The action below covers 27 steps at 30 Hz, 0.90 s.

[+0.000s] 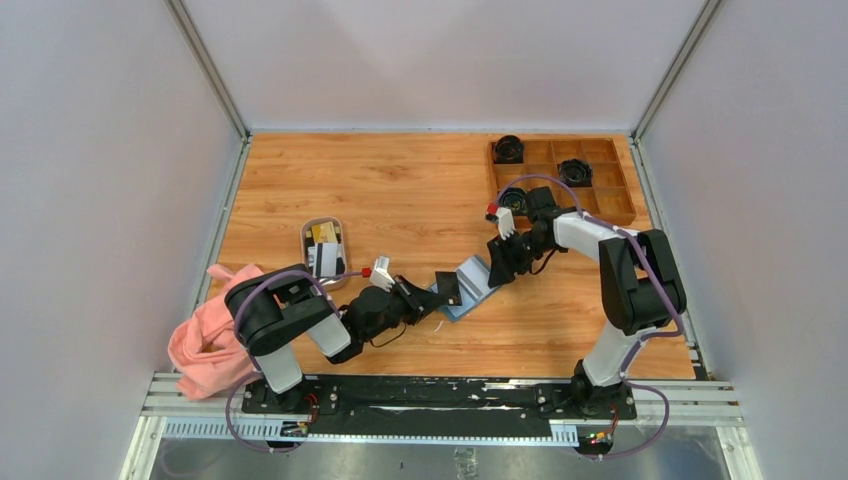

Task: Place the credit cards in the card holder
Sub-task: Insert the credit card into the card holder.

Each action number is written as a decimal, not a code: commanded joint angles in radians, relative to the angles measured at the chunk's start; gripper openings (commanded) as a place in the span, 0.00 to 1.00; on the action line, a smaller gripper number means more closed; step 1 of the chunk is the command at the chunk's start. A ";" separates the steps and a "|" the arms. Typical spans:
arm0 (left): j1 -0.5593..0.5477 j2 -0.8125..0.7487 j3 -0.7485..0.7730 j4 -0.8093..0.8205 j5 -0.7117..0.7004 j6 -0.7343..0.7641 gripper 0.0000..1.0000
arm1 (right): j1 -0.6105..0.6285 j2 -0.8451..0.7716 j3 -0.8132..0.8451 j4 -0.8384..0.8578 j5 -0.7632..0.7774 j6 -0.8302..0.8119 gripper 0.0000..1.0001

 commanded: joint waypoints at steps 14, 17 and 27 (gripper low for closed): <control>-0.007 -0.143 -0.032 -0.200 -0.031 0.018 0.00 | 0.051 -0.029 0.006 -0.125 -0.086 0.012 0.43; -0.007 -0.160 -0.053 -0.216 -0.040 -0.009 0.00 | 0.051 -0.052 0.005 -0.115 -0.093 0.018 0.47; -0.022 -0.101 -0.012 -0.221 -0.016 -0.033 0.00 | 0.051 -0.038 0.006 -0.108 -0.094 0.020 0.47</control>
